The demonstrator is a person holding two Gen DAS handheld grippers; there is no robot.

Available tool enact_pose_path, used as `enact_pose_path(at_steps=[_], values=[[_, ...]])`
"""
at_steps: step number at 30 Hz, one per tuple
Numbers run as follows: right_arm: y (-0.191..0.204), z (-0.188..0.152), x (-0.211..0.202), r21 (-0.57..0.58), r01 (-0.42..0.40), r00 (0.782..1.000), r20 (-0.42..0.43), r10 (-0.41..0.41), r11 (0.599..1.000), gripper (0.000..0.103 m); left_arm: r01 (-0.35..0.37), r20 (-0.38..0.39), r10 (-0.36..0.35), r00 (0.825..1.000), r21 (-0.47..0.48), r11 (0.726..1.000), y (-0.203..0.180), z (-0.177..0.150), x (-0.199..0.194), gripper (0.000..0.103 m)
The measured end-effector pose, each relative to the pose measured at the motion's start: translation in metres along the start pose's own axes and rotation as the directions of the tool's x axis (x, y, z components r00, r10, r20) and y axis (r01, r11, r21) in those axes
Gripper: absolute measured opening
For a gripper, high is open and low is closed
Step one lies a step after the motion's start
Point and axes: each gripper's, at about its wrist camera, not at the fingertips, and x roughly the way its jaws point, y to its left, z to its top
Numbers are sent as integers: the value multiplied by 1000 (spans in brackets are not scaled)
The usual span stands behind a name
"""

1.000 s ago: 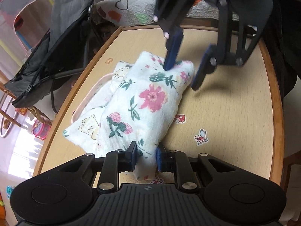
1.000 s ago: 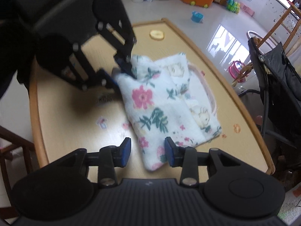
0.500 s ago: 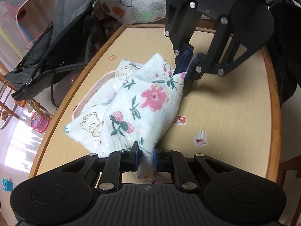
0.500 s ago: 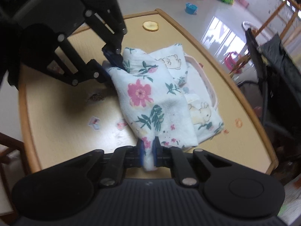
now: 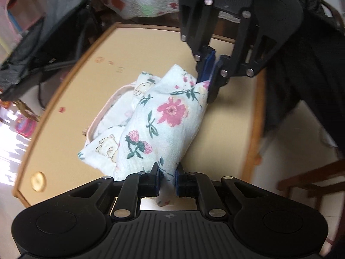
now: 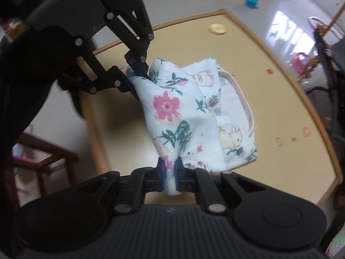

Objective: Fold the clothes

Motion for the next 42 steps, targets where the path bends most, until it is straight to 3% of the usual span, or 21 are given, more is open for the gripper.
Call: enact_pose_path(at_steps=[8, 13, 16, 19, 23, 26, 28, 33, 38, 42], values=[[3, 4, -17, 17, -66, 998, -9, 66, 998, 9, 92, -2, -93, 996, -93, 991, 7, 0, -17, 13], [-19, 16, -16, 69, -132, 990, -31, 135, 989, 9, 139, -24, -144, 989, -151, 979, 36, 7, -15, 13], [-39, 25, -7, 134, -204, 975, -65, 214, 970, 9, 184, -37, -195, 980, -195, 963, 51, 8, -9, 13], [-56, 31, 4, 191, -290, 945, -98, 312, 938, 9, 237, -47, -254, 966, -226, 945, 62, 8, -3, 13], [-71, 35, 19, 246, -394, 889, -143, 435, 886, 9, 343, -68, -371, 926, -253, 905, 71, 7, 7, 13], [-84, 38, 25, 278, -414, 873, -147, 465, 867, 9, 400, -84, -436, 896, -269, 876, 86, 9, 14, 13], [-94, 40, 29, 294, -408, 876, -141, 461, 864, 9, 417, -90, -456, 885, -281, 865, 96, 10, 19, 13], [-113, 43, 33, 315, -389, 887, -126, 444, 866, 10, 417, -89, -464, 881, -315, 853, 123, 17, 30, 13], [-128, 50, 40, 312, -356, 903, -126, 410, 881, 11, 403, -94, -456, 885, -338, 850, 141, 19, 42, 17], [-128, 53, 44, 270, -314, 925, -128, 358, 910, 14, 370, -86, -423, 902, -351, 860, 148, 17, 47, 24]])
